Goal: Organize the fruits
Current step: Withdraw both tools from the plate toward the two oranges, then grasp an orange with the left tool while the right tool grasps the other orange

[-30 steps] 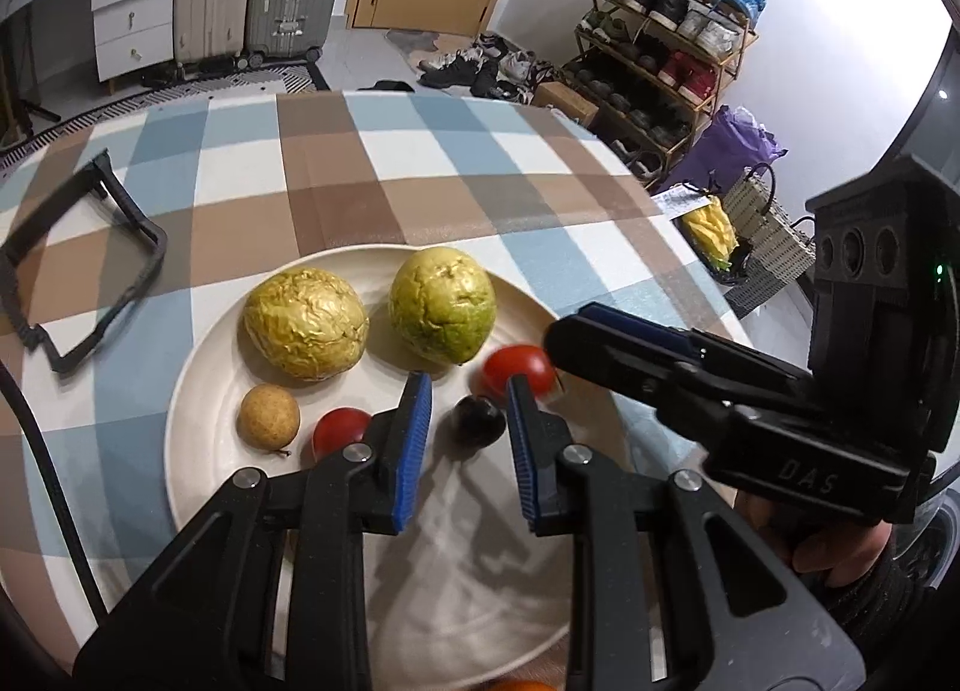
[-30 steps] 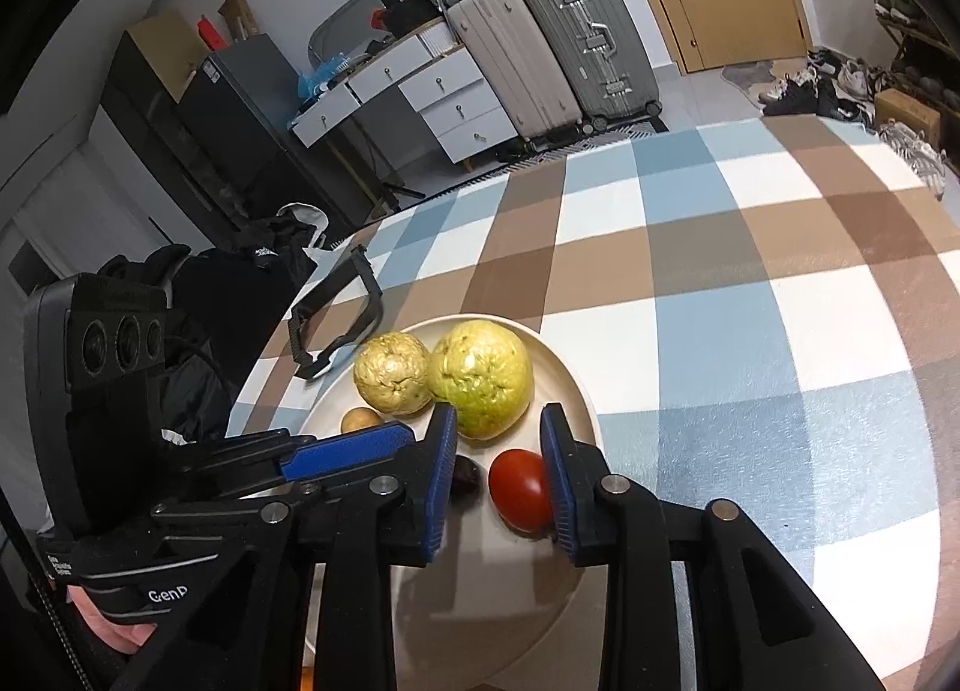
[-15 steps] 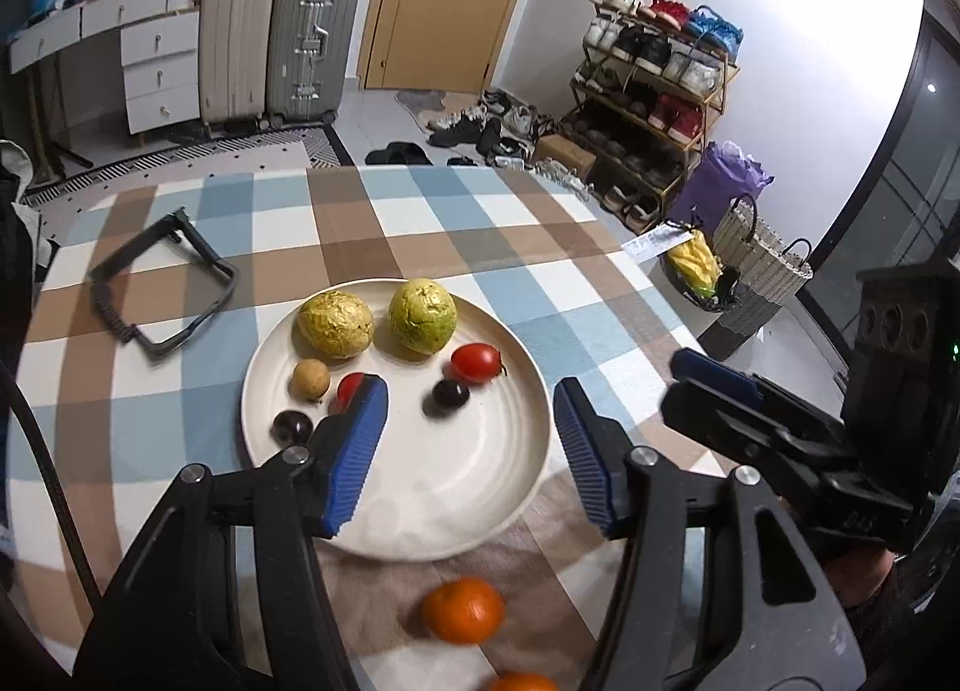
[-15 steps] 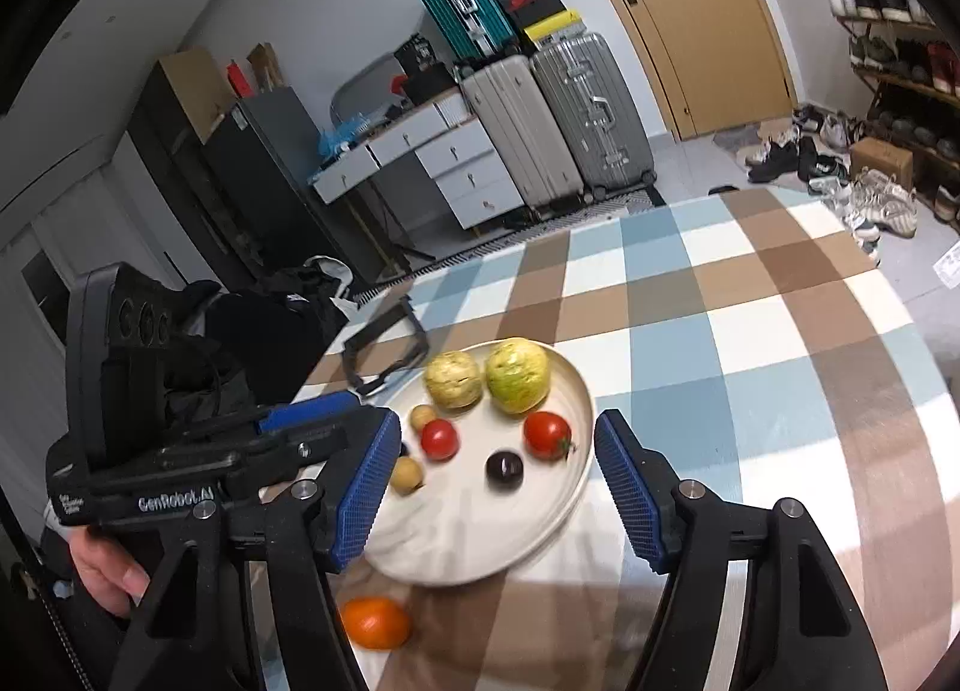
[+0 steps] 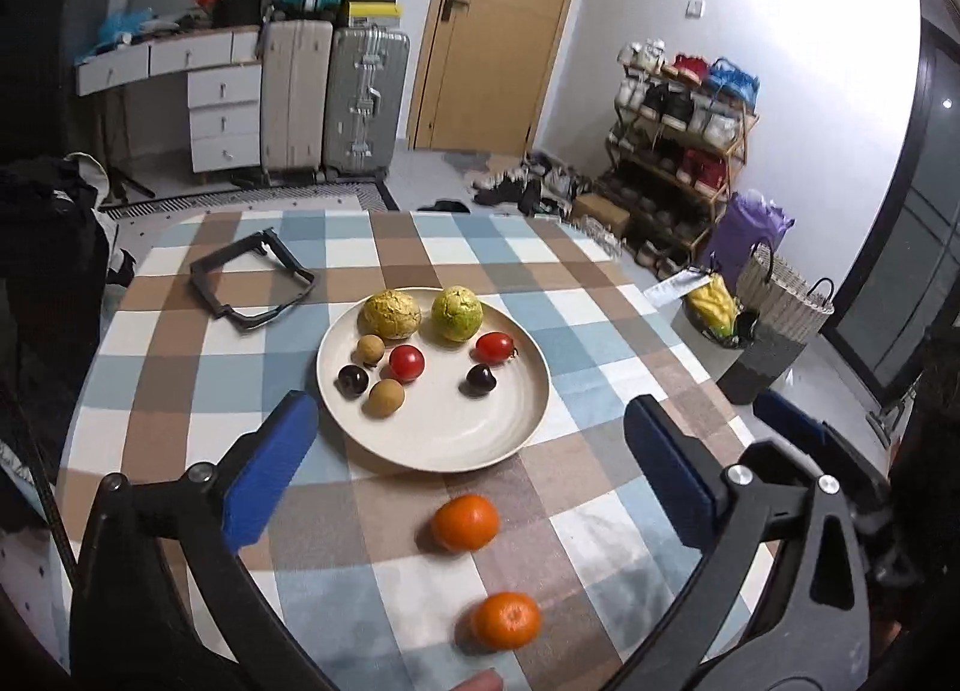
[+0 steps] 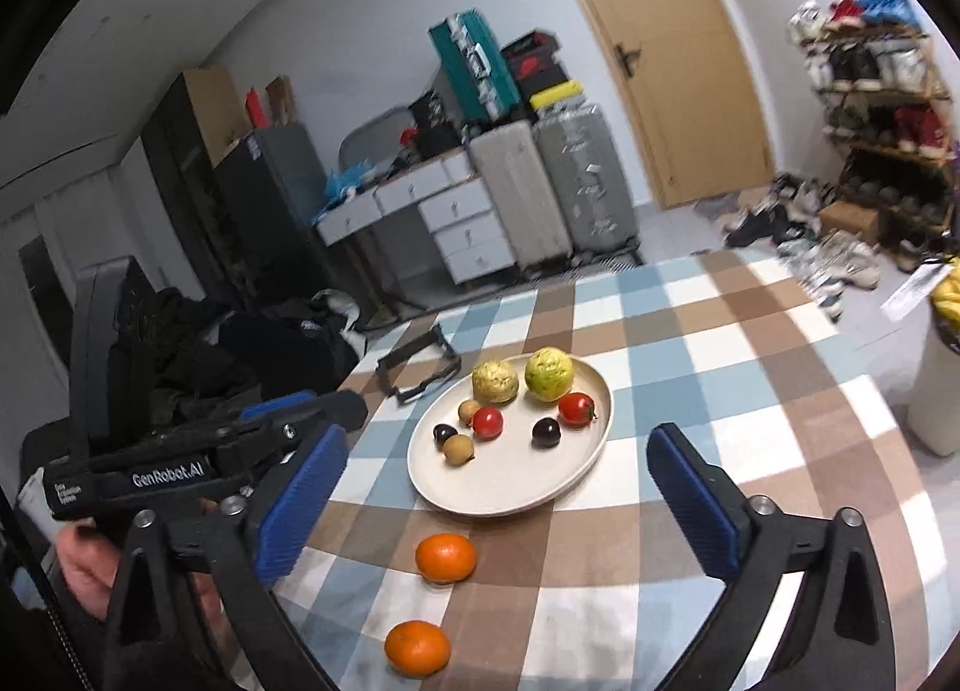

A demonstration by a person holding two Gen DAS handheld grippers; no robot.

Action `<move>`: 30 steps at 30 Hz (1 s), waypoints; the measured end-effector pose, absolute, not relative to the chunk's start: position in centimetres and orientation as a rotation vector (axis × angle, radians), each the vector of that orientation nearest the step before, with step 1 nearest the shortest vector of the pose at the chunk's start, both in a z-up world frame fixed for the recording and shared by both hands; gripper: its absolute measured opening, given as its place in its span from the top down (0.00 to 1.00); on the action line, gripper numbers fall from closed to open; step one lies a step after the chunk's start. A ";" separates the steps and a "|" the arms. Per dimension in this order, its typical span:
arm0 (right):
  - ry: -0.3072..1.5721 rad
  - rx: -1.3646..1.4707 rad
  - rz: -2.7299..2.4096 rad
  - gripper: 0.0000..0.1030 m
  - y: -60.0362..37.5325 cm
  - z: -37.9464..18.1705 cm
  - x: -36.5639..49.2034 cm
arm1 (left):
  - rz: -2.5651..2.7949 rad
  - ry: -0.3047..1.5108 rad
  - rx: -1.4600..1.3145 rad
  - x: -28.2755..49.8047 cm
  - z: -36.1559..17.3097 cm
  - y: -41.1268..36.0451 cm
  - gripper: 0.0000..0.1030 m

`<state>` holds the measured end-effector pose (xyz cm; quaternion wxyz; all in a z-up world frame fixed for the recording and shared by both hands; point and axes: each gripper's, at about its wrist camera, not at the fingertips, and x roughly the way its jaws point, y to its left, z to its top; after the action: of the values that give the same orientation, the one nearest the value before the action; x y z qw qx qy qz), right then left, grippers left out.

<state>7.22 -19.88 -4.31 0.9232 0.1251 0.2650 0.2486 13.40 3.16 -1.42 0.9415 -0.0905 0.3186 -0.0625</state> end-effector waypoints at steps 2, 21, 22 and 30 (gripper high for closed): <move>0.527 0.235 0.499 0.00 -19.6 -4.3 5.9 | -0.116 0.643 -0.160 12.0 -1.6 2.9 0.01; 0.531 0.024 0.319 0.00 -19.9 -9.3 -1.7 | -0.075 0.819 -0.159 7.0 -11.5 1.4 0.01; 0.535 0.022 0.317 0.00 -19.9 -9.5 -1.8 | -0.077 0.821 -0.154 7.1 -11.8 1.3 0.01; 0.560 -0.022 0.300 0.00 -20.2 -11.0 -2.6 | -0.134 0.853 -0.125 9.2 -13.1 0.3 0.03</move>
<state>-2.56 -20.21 -11.03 0.9499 -0.0108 0.2752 0.1475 9.18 0.31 -13.14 0.9064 -0.0605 0.4130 -0.0649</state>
